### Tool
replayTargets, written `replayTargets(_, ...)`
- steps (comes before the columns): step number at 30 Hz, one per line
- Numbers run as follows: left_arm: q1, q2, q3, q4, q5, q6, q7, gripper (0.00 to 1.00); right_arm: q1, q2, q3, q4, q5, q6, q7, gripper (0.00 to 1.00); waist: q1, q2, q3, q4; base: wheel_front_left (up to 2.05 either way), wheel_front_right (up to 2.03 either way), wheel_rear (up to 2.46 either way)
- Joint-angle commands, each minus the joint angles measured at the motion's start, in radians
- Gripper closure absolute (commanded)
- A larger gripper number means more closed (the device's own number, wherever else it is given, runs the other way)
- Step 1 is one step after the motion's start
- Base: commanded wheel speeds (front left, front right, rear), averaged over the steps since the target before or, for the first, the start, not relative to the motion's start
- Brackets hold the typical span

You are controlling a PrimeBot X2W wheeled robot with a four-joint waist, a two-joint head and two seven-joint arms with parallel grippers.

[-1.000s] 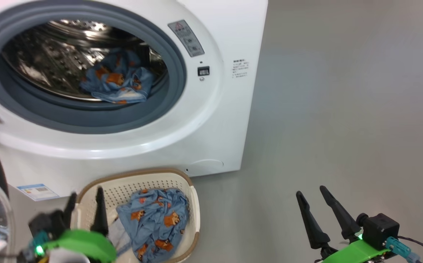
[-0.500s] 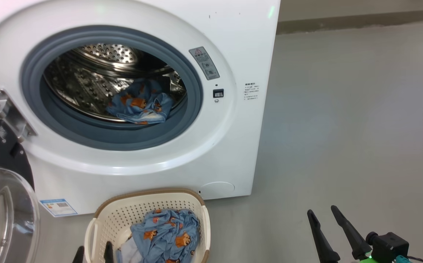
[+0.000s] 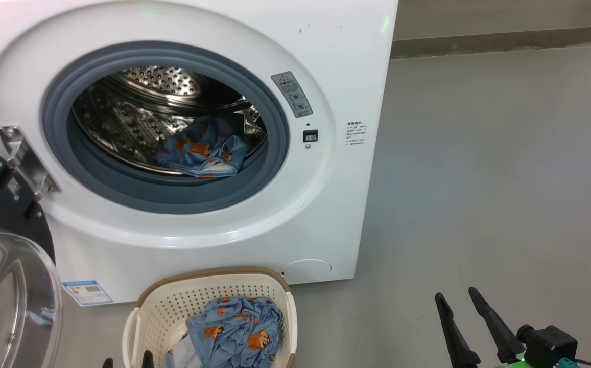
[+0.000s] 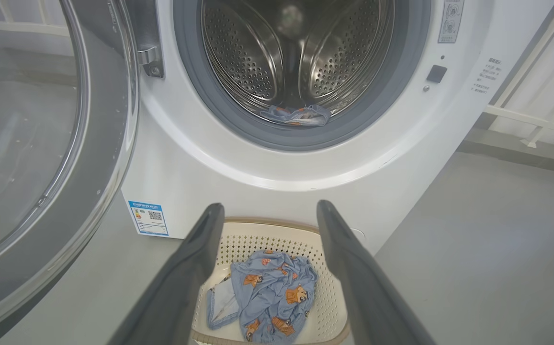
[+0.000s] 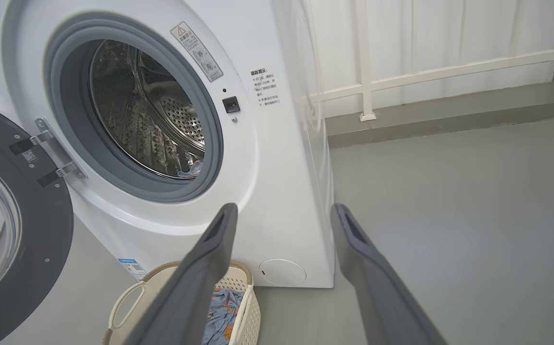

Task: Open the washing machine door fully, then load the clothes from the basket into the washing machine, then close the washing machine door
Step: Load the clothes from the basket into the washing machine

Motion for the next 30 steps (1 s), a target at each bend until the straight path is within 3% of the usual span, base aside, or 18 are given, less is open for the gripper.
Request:
replayTargets(1,-0.021,0.008,0.029,-0.031,0.001,0.004,-0.006,0.00,-0.009,-0.006,0.024,-0.026,-0.012,0.002,-0.005,0.00,0.0001,-0.0001,0.000,-0.003,0.00,0.00,0.00)
replayTargets(21,-0.030,0.008,0.017,-0.040,0.006,0.016,-0.006,0.00,-0.015,-0.006,0.032,-0.031,-0.012,0.002,-0.005,0.00,0.0001,-0.0001,0.035,-0.044,0.00,0.00,0.00)
replayTargets(30,-0.088,0.026,-0.022,-0.057,0.005,0.007,0.042,0.00,-0.056,0.003,0.017,-0.052,-0.016,0.002,-0.005,0.00,0.0001,-0.0001,0.145,-0.075,0.00,0.00,0.00)
